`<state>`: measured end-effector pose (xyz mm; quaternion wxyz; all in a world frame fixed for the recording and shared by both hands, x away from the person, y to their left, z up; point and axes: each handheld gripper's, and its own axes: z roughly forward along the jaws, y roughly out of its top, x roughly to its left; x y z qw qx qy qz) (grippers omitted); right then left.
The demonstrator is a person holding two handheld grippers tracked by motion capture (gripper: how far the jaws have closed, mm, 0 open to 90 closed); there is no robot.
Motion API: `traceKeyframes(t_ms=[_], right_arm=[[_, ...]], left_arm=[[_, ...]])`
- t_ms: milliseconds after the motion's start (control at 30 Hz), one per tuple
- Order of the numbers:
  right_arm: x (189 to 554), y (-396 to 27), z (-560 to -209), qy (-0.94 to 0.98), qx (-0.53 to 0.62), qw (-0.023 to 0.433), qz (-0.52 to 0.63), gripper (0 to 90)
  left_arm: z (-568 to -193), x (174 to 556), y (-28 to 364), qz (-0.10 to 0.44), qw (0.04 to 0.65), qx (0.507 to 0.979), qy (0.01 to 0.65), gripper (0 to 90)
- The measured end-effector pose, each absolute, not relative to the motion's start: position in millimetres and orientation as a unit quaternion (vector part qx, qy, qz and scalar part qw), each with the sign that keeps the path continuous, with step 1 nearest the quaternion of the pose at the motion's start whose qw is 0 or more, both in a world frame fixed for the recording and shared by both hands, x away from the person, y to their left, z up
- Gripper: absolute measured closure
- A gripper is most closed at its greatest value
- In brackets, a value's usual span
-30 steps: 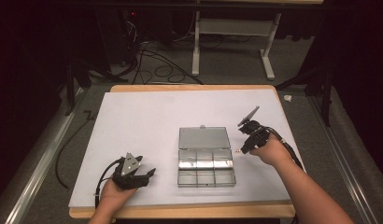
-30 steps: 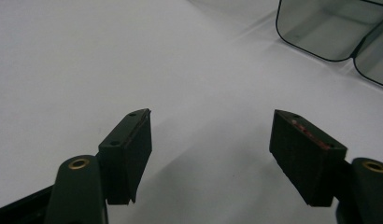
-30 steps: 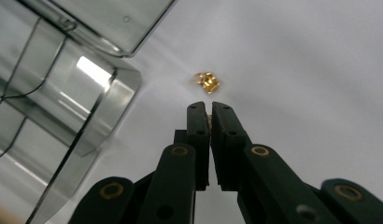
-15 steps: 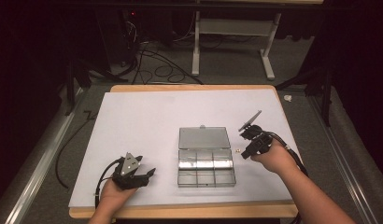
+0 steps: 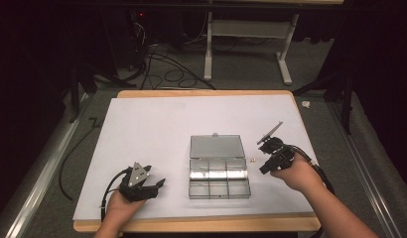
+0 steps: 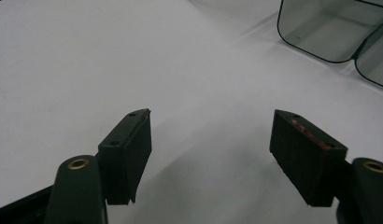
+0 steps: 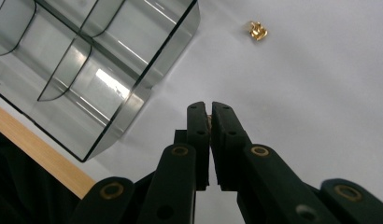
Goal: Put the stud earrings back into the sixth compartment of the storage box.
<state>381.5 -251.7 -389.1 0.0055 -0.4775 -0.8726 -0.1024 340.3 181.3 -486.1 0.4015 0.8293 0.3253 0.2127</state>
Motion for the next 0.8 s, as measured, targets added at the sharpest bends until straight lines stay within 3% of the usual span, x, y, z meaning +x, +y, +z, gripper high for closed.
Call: traceKeyframes(t_ms=[800], right_arm=[[366,-222,-378,-0.897,-0.43,0.007,-0.101,87.5]], left_arm=[[-486,340,180,0.215,0.398,0.831,0.323,30.1]])
